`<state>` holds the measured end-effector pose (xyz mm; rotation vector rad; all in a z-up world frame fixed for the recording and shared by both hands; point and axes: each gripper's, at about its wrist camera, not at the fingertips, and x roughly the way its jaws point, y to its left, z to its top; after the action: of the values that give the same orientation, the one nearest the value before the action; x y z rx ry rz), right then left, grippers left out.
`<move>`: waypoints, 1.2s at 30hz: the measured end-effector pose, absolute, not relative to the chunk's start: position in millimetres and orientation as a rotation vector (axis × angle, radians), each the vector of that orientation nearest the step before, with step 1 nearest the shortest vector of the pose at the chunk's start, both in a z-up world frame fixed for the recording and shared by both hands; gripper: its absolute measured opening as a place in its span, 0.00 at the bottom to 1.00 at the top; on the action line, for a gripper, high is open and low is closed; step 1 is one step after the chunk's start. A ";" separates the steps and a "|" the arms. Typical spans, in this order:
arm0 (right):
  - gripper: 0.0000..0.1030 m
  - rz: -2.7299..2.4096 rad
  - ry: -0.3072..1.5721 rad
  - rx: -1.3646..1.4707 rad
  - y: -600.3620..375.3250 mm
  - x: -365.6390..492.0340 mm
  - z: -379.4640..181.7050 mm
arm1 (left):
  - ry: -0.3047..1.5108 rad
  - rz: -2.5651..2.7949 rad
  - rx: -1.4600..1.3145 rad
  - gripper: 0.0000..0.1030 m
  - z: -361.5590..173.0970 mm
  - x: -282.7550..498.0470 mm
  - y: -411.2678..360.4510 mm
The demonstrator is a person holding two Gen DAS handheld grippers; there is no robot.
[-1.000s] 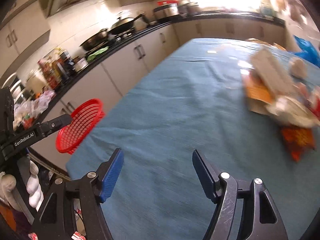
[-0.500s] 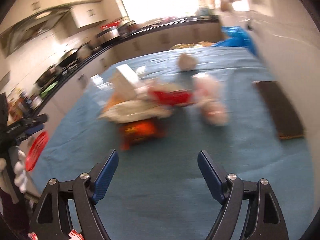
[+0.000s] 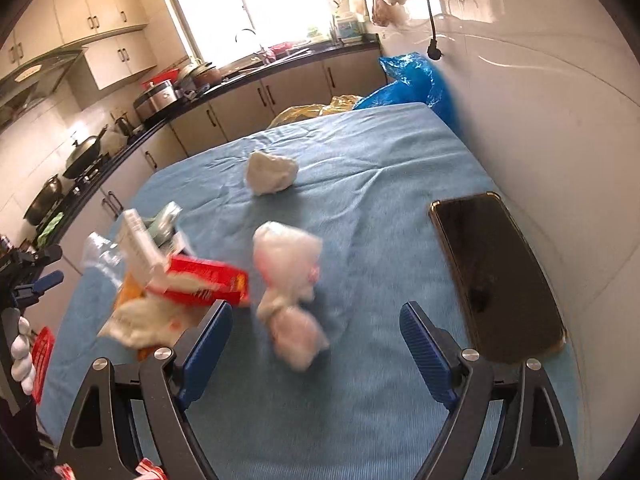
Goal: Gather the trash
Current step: 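Move the left tool to the clear plastic container while the right tool reaches the white bag bundle, then grasp the clear plastic container with the left tool while the right tool grasps the white bag bundle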
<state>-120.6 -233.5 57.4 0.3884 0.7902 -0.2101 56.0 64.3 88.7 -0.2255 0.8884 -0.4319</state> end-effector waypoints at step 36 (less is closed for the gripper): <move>0.28 -0.182 0.781 0.374 -206.5 -136.6 67.8 | 0.852 -0.445 -0.147 0.49 96.7 7.2 62.7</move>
<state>-136.6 -206.5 67.8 0.3742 0.7807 -0.1815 7.2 62.7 96.7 -0.1472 0.8521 -0.4447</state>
